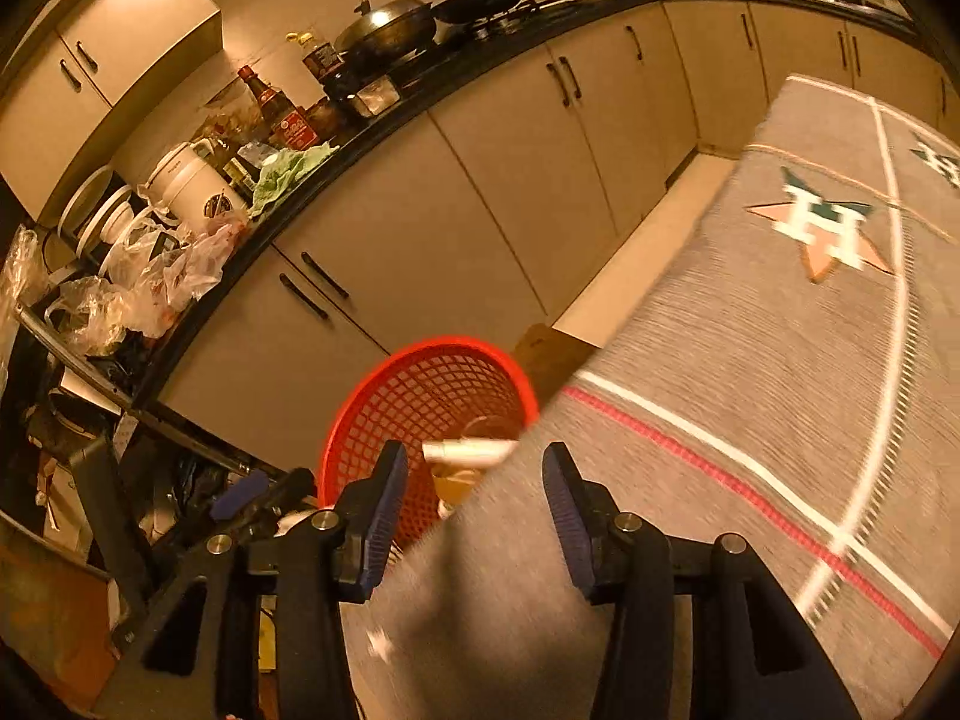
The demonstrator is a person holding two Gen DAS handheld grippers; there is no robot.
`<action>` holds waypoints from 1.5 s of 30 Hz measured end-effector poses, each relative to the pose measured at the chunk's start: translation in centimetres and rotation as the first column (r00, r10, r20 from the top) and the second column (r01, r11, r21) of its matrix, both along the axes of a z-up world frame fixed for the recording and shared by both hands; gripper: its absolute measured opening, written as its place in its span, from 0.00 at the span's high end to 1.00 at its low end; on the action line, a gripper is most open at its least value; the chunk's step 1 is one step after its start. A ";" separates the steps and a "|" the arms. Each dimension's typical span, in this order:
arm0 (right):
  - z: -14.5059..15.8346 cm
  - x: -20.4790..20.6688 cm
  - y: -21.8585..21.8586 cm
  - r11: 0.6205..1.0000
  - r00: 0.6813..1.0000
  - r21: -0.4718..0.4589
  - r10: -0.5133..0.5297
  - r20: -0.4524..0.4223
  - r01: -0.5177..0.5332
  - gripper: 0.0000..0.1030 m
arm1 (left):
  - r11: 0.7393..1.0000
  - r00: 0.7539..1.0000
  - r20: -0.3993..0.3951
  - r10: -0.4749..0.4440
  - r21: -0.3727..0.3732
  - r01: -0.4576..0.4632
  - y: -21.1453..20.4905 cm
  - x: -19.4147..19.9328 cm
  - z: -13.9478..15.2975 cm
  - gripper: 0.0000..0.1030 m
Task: Collect trash
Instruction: 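Carry the bag and bottle to the red basket and release both, then move both open tools back over the table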
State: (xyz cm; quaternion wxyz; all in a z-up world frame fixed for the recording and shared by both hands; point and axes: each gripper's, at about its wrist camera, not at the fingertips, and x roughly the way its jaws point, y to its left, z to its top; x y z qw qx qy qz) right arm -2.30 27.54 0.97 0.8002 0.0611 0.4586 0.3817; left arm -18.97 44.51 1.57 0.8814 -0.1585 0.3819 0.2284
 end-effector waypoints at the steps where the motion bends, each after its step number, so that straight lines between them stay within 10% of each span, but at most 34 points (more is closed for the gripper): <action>1: 0.2 -0.4 -0.8 1.000 1.000 -0.002 -0.009 0.009 0.009 0.50 | 1.000 1.000 0.002 -0.003 0.002 0.003 -0.2 -0.1 0.2 0.30; 16: 2.7 -5.5 -11.7 0.989 0.984 0.026 -0.146 0.102 0.144 0.43 | 0.996 0.994 0.099 -0.051 -0.074 0.058 -2.7 -0.1 3.4 0.21; 27: 1.9 -7.5 -18.3 0.970 0.963 0.010 -0.242 0.119 0.242 0.40 | 0.976 0.997 0.008 -0.079 0.202 0.076 -10.8 -0.6 5.5 0.21; 45: 1.0 -9.1 -25.4 0.937 0.930 0.028 -0.349 0.113 0.348 0.39 | 0.950 0.991 -0.044 -0.125 0.282 0.132 -16.3 -0.2 6.2 0.21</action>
